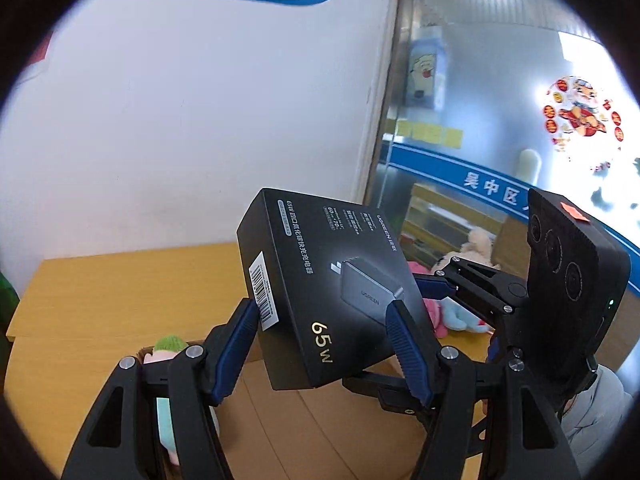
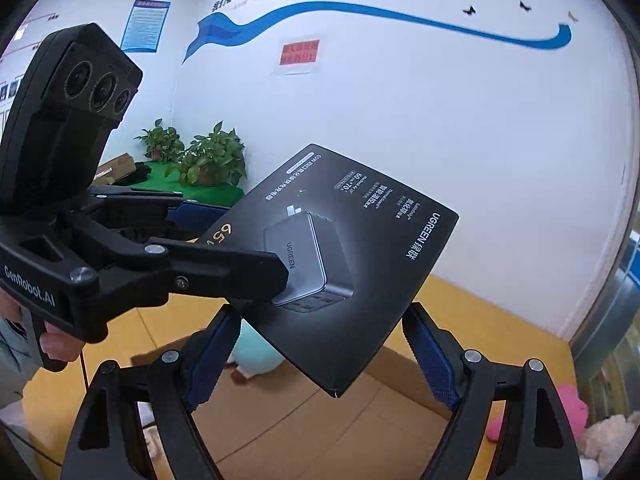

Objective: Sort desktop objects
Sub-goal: 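Lift the charger box with both grippers and carry it over the cardboard box, then lower the charger box into the cardboard box and open both grippers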

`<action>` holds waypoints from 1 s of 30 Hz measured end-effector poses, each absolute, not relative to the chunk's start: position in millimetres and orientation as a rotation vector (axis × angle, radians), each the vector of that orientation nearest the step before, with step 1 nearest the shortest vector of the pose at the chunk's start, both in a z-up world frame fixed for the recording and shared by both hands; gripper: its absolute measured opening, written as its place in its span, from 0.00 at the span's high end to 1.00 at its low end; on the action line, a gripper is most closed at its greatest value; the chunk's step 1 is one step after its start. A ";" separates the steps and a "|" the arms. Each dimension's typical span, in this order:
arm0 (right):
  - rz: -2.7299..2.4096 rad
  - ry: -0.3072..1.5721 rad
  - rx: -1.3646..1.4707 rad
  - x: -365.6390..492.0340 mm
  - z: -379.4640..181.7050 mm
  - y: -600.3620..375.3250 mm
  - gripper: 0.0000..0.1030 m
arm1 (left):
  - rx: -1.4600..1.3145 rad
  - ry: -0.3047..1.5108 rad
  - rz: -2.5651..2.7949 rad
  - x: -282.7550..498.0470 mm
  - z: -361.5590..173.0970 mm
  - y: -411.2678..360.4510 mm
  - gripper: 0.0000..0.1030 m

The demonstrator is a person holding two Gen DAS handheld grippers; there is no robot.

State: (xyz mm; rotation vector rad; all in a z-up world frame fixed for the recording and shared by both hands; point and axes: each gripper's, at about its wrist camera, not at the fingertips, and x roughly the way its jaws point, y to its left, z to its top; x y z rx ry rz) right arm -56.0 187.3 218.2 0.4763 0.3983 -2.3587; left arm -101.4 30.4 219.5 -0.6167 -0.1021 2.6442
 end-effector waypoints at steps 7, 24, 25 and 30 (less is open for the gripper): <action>-2.304 0.324 0.682 -158.1 157.1 174.3 0.20 | -0.891 -0.228 2.588 -200.2 143.6 20.5 0.36; -2.094 0.202 1.218 -272.8 -18.1 154.6 0.20 | -1.632 -0.202 2.494 -288.8 -4.9 42.9 0.45; -2.095 0.195 1.228 -272.5 -21.6 155.6 0.18 | -1.635 -0.220 2.487 -286.8 -4.1 41.9 0.46; -2.136 0.238 1.257 -257.3 -14.5 156.6 0.18 | -1.544 -0.206 2.530 -265.6 24.4 25.0 0.46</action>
